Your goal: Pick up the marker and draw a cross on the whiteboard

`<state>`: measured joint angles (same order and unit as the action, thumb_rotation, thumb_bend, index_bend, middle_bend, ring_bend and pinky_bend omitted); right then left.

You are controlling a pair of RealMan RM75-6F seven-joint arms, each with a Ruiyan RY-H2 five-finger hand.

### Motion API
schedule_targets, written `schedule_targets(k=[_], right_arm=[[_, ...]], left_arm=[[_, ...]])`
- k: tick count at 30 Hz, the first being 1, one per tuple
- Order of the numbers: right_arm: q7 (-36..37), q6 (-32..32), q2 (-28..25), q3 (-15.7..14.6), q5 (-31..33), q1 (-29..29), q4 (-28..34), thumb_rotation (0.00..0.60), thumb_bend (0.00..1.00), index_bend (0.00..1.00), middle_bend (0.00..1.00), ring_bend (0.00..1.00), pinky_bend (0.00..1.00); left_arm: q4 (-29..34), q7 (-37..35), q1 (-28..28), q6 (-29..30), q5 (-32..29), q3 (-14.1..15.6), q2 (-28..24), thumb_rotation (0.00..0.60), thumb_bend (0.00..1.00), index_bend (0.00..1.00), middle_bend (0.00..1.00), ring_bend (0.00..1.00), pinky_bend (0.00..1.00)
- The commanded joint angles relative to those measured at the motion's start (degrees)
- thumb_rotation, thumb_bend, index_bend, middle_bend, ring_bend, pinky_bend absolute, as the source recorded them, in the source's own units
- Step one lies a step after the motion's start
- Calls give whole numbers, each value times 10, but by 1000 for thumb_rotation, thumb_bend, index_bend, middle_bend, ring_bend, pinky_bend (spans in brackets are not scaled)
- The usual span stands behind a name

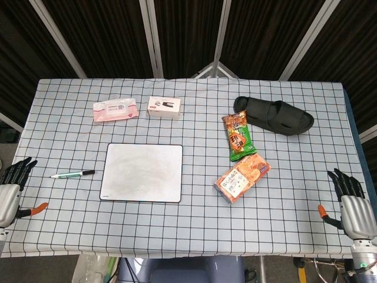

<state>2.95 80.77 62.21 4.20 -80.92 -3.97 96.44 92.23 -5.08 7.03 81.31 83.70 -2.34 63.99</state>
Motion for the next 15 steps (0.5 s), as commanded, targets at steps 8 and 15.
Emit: schedule_targets(k=[8, 15], right_arm=[[2, 1, -1, 0, -1, 1, 0, 600, 343, 0, 0, 0, 0], [1, 2, 0, -1, -2, 1, 1, 600, 343, 0, 0, 0, 0]], left_arm=[[2, 5, 0, -3, -2, 1, 0, 600, 67, 0, 0, 0, 0], [-2, 16, 10, -32, -26, -2, 4, 600, 101, 5, 0, 0, 0]])
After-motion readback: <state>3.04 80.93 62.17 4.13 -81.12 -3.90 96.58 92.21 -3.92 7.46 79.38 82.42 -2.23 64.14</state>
